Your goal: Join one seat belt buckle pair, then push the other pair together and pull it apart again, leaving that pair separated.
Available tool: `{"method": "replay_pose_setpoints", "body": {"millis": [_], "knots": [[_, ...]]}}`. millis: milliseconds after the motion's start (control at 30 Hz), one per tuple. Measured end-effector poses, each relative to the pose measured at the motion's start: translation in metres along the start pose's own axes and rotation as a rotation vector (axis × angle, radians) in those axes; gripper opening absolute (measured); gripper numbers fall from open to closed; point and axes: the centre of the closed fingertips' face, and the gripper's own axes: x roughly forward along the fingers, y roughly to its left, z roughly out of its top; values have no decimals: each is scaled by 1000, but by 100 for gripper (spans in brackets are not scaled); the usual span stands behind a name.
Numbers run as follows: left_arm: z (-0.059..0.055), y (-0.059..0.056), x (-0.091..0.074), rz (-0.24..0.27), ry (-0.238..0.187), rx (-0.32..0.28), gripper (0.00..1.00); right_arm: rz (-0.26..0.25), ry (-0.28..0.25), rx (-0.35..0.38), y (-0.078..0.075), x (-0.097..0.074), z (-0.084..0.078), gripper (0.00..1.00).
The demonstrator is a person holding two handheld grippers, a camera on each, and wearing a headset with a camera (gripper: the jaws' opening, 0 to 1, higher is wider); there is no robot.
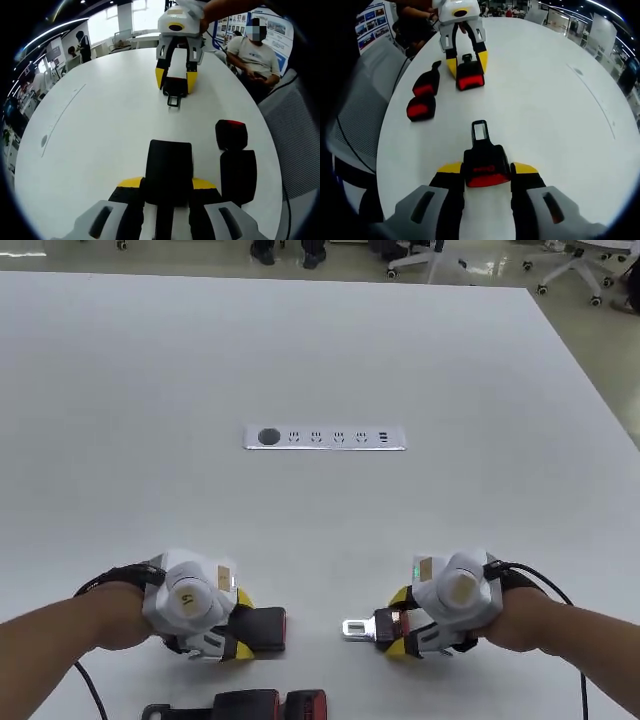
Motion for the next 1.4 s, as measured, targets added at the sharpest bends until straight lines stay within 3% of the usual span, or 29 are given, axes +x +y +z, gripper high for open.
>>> {"method": "replay_pose_setpoints", "body": {"millis": [733,1000,1400], "knots": [[-2,0,0,-9,12,9,35,38,-45,-66,8,28,40,34],[-2,-1,0,-9,21,10,35,33,-61,-59,11,38,49,34],[-1,-2,0,-14,31,24,35,37,-114,-45,23,56,78,34]]}}
